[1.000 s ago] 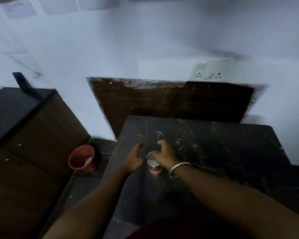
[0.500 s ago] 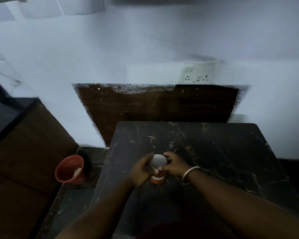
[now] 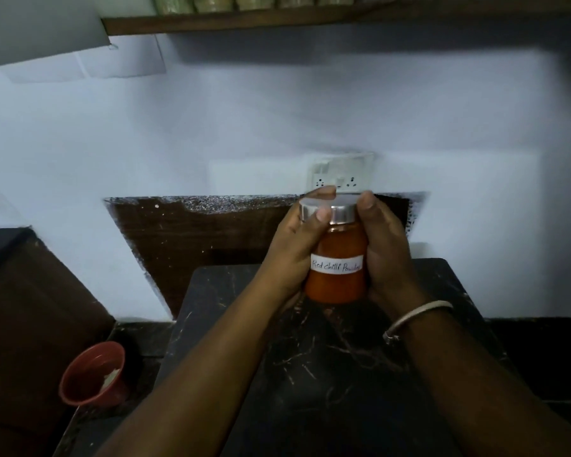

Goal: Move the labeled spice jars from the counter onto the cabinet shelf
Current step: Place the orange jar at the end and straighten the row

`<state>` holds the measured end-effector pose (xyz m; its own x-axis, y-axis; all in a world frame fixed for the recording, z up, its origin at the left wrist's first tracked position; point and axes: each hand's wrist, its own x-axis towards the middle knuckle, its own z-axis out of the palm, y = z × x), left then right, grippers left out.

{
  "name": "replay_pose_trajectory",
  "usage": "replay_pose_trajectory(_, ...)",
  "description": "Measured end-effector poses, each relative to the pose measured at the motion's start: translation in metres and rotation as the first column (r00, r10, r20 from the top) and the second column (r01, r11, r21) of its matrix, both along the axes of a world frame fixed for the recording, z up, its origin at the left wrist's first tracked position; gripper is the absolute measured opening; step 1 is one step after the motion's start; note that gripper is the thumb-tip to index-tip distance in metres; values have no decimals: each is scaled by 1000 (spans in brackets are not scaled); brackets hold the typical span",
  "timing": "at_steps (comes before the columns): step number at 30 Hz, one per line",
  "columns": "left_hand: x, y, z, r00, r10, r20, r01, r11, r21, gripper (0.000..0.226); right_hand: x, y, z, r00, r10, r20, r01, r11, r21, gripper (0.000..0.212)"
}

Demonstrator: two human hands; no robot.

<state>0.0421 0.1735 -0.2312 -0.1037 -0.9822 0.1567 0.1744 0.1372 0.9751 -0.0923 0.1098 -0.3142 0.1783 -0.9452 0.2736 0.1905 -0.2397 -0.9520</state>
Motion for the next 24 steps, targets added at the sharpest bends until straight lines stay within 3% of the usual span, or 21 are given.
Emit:
replay_pose_trajectory(3, -5, -4, 23, 990, -28, -137, 34, 998, 43, 88, 6, 31, 67, 991, -50, 121, 57, 997, -51, 53)
replay_pose_trajectory(4, -2, -9, 21, 980, -43, -193, 55, 997, 59, 79, 2, 34, 85, 984, -101, 147, 103, 995, -3, 58)
replay_pose_trajectory(6, -3, -9, 26, 972, -39, -232, 54, 997, 60, 71, -6, 45, 103, 982, -39, 184, 46, 998, -33, 70)
replay_pose_trajectory(10, -17, -4, 39, 975, -24, -220, 40, 997, 68, 70, -8, 38, 106, 984, -56, 167, 63, 997, -39, 85)
replay_pose_trajectory(13, -24, -1, 44, 977, -36, -209, 49, 997, 56, 72, -7, 38, 108, 989, -64, 133, 65, 998, -4, 72)
replay_pose_trajectory(16, -31, 6, 52, 983, -70, -168, 81, 995, 57, 92, -4, 21, 98, 989, -150, -1, 150, 989, -1, 64)
replay_pose_trajectory(18, -34, 0, 53, 958, -121, -260, 150, 984, 94, 86, -6, 19, 95, 996, -86, 25, 86, 996, 9, 65)
replay_pose_trajectory(20, -37, -6, 53, 968, -74, -239, 112, 982, 150, 93, -7, 24, 107, 992, -127, 25, 126, 992, 21, 65)
replay_pose_trajectory(24, -35, -17, 50, 968, -67, -244, 95, 990, 107, 77, -27, 34, 121, 983, -164, 78, 164, 986, 17, 74)
